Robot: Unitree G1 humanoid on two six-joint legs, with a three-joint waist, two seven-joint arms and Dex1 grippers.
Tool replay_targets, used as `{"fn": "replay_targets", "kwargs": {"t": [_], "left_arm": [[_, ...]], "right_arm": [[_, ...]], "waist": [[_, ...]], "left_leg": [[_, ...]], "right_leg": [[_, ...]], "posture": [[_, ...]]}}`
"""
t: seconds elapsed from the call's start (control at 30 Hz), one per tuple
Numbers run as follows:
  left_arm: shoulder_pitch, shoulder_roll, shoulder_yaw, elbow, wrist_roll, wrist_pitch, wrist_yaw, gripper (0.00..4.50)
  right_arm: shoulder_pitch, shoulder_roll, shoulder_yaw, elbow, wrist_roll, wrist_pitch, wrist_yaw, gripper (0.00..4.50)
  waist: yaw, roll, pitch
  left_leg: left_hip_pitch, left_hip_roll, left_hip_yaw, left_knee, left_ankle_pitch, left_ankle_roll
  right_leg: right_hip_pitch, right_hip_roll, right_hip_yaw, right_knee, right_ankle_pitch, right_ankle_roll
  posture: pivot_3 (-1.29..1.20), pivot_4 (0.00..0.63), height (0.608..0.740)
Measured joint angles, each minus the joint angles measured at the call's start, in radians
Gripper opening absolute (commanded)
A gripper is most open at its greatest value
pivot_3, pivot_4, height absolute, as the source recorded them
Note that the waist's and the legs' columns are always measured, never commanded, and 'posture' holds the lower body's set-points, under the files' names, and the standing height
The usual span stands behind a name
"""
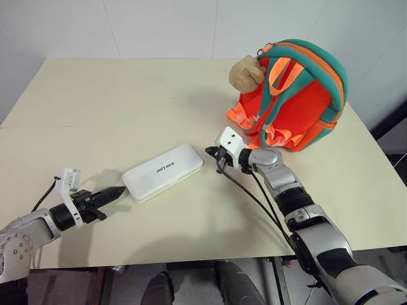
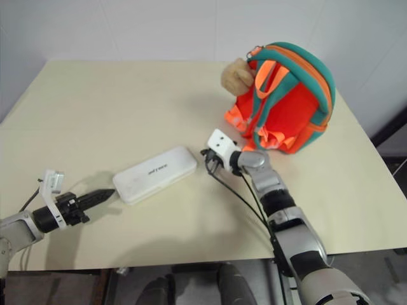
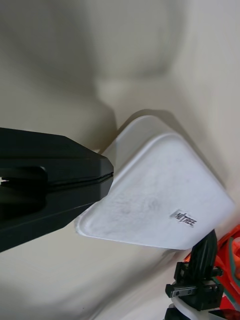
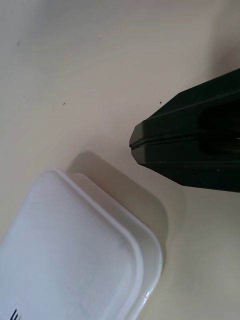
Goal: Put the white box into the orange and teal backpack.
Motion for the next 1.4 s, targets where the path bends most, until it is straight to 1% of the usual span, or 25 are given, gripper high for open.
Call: {"fn": "replay_targets", "kwargs": {"t": [0.4,0.53,0.67,0.83,1.03,1.23,1.4], "left_arm": [[-0.001,-0.013,-0.037,0.026,0.02,-0.016,0.005,0.0],[-0.027,-0.026,-0.047,0.044,0.031,-0.043,0.005,0.0],[-0.056,-0.026,-0.059,0.072,0.047,-0.051,0.005,0.0],[-0.063,-0.026,-0.069,0.075,0.062,-0.055,0.005,0.0],[-0.087,-0.01,-0.086,0.092,0.086,-0.055,-0.006,0.0],[-0.123,0.026,-0.143,0.107,0.115,-0.049,-0.049,0.0],[-0.16,0.065,-0.203,0.113,0.152,-0.046,-0.101,0.0]], "right_arm": [[0.0,0.036,0.001,0.012,0.001,-0.017,0.007,0.02],[0.001,0.038,0.002,0.001,0.008,-0.016,0.036,0.02],[0.018,0.028,0.003,-0.051,0.01,0.006,0.068,0.02],[0.079,0.008,0.01,-0.148,0.017,0.058,0.106,0.02],[0.178,-0.047,0.029,-0.349,0.021,0.163,0.174,0.02],[0.282,-0.127,0.047,-0.559,0.034,0.284,0.258,0.02],[0.312,-0.164,0.046,-0.637,0.039,0.35,0.283,0.02]], "waist": [[0.0,0.0,0.0],[0.0,0.0,0.0],[0.001,0.0,0.0],[0.002,0.0,0.0],[0.005,0.0,0.0],[0.011,0.0,0.0],[0.02,0.0,0.0]], "left_leg": [[0.0,0.0,0.0,0.0,0.0,0.0],[0.0,0.0,-0.001,0.0,0.0,0.0],[0.0,0.0,-0.001,0.0,0.0,-0.001],[0.0,0.0,-0.001,0.0,0.0,-0.001],[0.0,0.0,-0.001,0.0,0.0,-0.001],[0.0,0.0,-0.001,0.0,0.0,-0.001],[0.001,0.0,-0.001,0.0,0.0,-0.001]], "right_leg": [[0.0,0.0,0.0,0.001,0.0,0.0],[0.0,0.0,-0.001,0.001,0.0,0.0],[0.0,0.0,-0.001,0.001,0.0,0.0],[0.0,0.0,-0.001,0.001,0.0,0.0],[0.0,0.0,-0.001,0.002,0.0,0.0],[0.0,0.0,-0.001,0.001,0.0,0.0],[0.001,0.0,-0.001,0.001,-0.001,-0.001]], "posture": [[0.0,0.15,0.74],[0.0,0.15,0.74],[0.0,0.15,0.74],[0.0,0.15,0.74],[0.0,0.15,0.74],[0.0,0.15,0.74],[0.0,0.15,0.74]]}}
